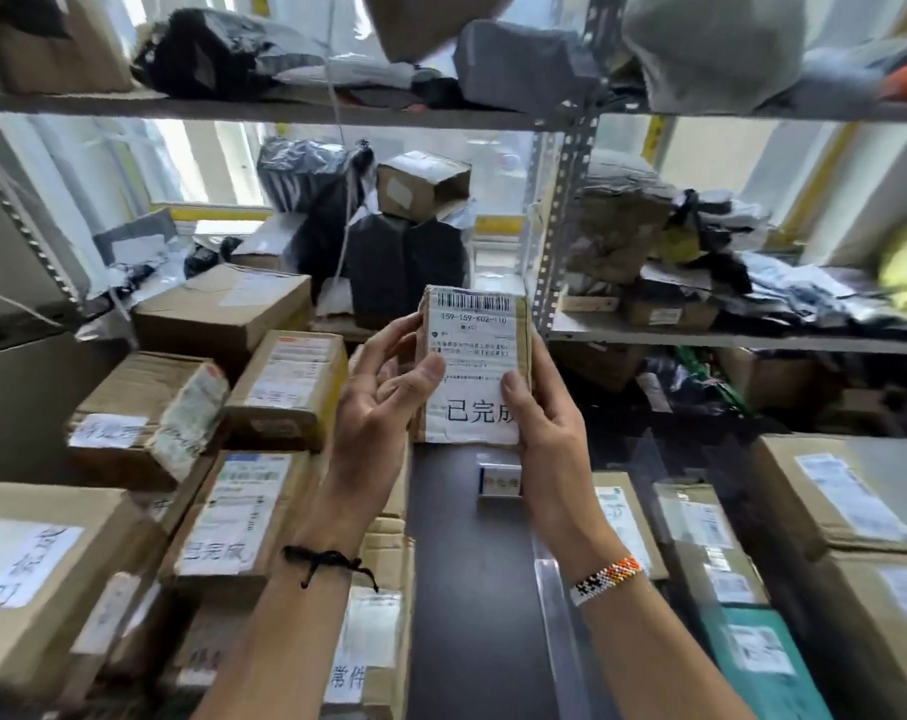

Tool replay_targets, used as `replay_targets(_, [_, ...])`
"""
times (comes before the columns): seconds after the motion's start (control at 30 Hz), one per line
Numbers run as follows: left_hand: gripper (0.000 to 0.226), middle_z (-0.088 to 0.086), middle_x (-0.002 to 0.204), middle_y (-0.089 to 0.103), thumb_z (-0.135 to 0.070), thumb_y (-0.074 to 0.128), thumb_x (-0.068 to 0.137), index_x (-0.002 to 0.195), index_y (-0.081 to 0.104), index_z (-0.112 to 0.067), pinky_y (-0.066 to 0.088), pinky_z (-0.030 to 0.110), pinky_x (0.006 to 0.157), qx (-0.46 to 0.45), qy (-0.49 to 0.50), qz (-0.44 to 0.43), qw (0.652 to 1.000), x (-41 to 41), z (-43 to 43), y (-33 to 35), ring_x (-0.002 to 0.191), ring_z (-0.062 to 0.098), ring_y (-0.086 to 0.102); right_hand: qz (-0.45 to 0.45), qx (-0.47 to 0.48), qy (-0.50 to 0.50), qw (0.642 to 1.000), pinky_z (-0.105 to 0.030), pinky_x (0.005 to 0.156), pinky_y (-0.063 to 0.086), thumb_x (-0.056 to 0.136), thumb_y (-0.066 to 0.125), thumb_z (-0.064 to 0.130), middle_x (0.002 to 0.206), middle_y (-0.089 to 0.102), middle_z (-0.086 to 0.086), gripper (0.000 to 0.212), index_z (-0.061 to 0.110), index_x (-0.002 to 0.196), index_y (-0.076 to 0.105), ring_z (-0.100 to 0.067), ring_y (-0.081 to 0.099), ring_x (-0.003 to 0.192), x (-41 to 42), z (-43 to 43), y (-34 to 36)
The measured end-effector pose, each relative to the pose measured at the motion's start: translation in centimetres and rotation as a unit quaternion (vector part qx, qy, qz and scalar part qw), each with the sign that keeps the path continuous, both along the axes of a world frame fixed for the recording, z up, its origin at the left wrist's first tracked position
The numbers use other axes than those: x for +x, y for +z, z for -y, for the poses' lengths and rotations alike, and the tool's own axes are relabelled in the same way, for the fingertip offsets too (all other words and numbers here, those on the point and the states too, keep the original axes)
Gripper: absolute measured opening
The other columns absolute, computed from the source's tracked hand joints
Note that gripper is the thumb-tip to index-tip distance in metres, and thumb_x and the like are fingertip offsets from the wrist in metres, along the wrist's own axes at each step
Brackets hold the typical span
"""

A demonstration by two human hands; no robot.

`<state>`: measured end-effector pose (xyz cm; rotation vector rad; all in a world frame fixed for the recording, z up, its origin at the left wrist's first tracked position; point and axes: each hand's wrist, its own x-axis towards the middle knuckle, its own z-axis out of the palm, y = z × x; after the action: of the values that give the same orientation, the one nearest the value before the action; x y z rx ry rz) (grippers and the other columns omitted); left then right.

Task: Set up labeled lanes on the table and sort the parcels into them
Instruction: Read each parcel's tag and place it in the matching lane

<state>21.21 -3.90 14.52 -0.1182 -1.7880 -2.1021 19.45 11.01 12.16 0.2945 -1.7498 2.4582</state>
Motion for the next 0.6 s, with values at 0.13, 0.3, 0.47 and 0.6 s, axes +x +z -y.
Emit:
replay_targets(0.13, [0.041, 0.000, 0.124, 0.075, -0.018, 0.069, 0.099, 0.139, 0.062, -0.022, 0.059, 0.037, 0.091, -0.004, -0.037, 0.009, 0.999, -0.9, -3.8, -0.6, 0.114, 0.016, 0.073, 0.002, 0.022, -0.024, 0.999, -0.055, 0.112, 0.049, 0.104, 0.059, 0.023, 0.144, 0.065, -0.005, 0.059, 0.024, 0.160, 0.040, -0.029, 0.066, 0.129, 0.3, -4.3, -0.4])
replay_targets(0.3, [0.042, -0.007, 0.116, 0.078, -0.011, 0.064, 0.100, 0.142, 0.056, -0.016, 0.061, 0.028, 0.082, 0.015, -0.103, 0.044, 0.994, -1.5, -9.1, -1.4, 0.107, 0.010, 0.074, 0.015, 0.042, -0.057, 0.997, -0.040, 0.101, 0.057, 0.109, 0.052, 0.016, 0.137, 0.071, 0.001, 0.054, 0.024, 0.161, 0.038, -0.021, 0.070, 0.122, 0.9, -9.8, -1.0])
replay_targets(0.47, [0.047, 0.004, 0.135, 0.066, -0.018, 0.070, 0.097, 0.142, 0.057, -0.022, 0.064, 0.040, 0.088, 0.001, -0.144, 0.087, 0.986, -3.2, -15.5, -4.1, 0.111, 0.017, 0.074, 0.057, 0.058, -0.114, 0.990, -0.046, 0.097, 0.059, 0.109, 0.052, 0.018, 0.132, 0.073, 0.002, 0.053, 0.028, 0.160, 0.040, -0.023, 0.073, 0.117, 1.2, -16.1, -2.4])
replay_targets(0.6, [0.048, 0.004, 0.139, 0.063, -0.021, 0.073, 0.097, 0.142, 0.057, -0.024, 0.063, 0.049, 0.091, 0.015, -0.179, 0.125, 0.976, -4.4, -21.1, -6.6, 0.111, 0.019, 0.074, 0.085, 0.112, -0.175, 0.975, -0.037, 0.091, 0.062, 0.109, 0.054, 0.020, 0.133, 0.072, 0.005, 0.051, 0.031, 0.158, 0.044, -0.017, 0.073, 0.114, 0.9, -21.6, -4.2])
